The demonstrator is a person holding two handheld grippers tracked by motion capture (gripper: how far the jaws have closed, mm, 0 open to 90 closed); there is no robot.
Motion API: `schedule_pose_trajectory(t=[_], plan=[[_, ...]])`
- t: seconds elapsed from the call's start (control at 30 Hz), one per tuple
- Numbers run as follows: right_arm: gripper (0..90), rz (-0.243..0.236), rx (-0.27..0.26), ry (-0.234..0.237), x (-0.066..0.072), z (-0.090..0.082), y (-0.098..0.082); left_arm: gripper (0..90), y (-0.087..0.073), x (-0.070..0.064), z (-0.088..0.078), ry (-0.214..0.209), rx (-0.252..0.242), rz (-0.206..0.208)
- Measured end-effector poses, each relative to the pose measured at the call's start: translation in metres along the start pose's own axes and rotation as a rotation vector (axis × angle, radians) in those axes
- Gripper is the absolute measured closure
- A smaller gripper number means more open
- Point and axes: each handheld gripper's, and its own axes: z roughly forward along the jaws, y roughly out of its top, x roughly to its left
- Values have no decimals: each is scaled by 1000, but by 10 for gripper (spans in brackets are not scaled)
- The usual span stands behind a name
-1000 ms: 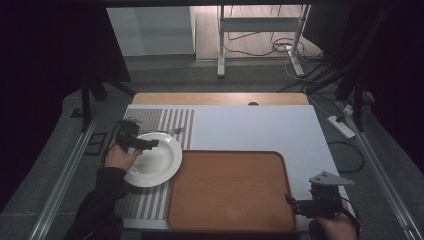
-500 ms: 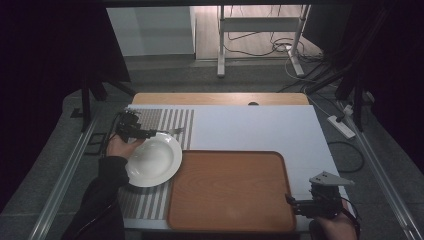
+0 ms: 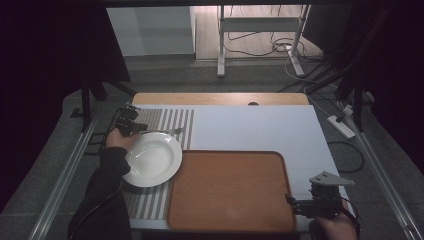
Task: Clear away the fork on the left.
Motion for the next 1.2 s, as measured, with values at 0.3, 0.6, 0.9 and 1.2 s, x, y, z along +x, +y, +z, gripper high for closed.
schedule_pose_trajectory(t=[0.3,0.6,0.9,1.2], plan=[[0,2,-1,-2,0,0,0,892,5,16,16,65,46,-14],[0,2,-1,-1,0,-1,-1,894,-3,23,13,59,97,-27],[0,-9,2,0,1,-2,-1,893,-15,20,4,-19,143,17],[0,-8,3,0,1,-1,-1,894,-22,17,-2,-51,174,40]])
